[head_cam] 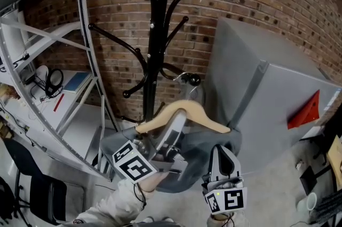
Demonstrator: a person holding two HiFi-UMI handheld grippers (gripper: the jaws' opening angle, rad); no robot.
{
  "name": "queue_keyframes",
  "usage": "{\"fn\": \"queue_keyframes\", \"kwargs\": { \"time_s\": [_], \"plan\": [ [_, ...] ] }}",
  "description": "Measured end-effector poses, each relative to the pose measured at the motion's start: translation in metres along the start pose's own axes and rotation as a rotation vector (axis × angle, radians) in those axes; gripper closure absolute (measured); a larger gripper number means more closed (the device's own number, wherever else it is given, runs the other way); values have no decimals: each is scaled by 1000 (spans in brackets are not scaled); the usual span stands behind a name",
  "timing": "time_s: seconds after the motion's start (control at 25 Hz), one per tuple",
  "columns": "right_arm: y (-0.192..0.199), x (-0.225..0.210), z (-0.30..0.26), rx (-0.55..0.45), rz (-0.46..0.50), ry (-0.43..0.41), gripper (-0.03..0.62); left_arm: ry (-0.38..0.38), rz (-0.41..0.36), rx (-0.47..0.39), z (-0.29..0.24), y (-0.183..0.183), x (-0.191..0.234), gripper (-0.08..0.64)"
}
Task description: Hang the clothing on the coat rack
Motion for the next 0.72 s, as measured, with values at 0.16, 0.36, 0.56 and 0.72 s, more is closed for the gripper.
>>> {"fn": "queue_keyframes", "kwargs": {
  "time_s": [0.16,0.36,0.56,0.72],
  "plan": [
    [7,2,-2,12,-7,-4,571,5,5,-10,3,0,7,463],
    [14,7,-5,23,-11,-5,571,6,24,-14,9,-7,20,463],
    [15,8,-8,25,-14,-9,571,0,16,-13,14,-18,21,463],
    [19,13,-11,32,-21,-15,571,-21,1,9,18,-29,28,462]
  ]
}}
Point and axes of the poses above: the fingertips, and each gripper's own axes: z backward along the fingers, x to its left, y out of its underside, the point moved 7 cm from there along z, backward along the fingers, and after that the axes turned 14 degrees about y, right-handed, at the moved point
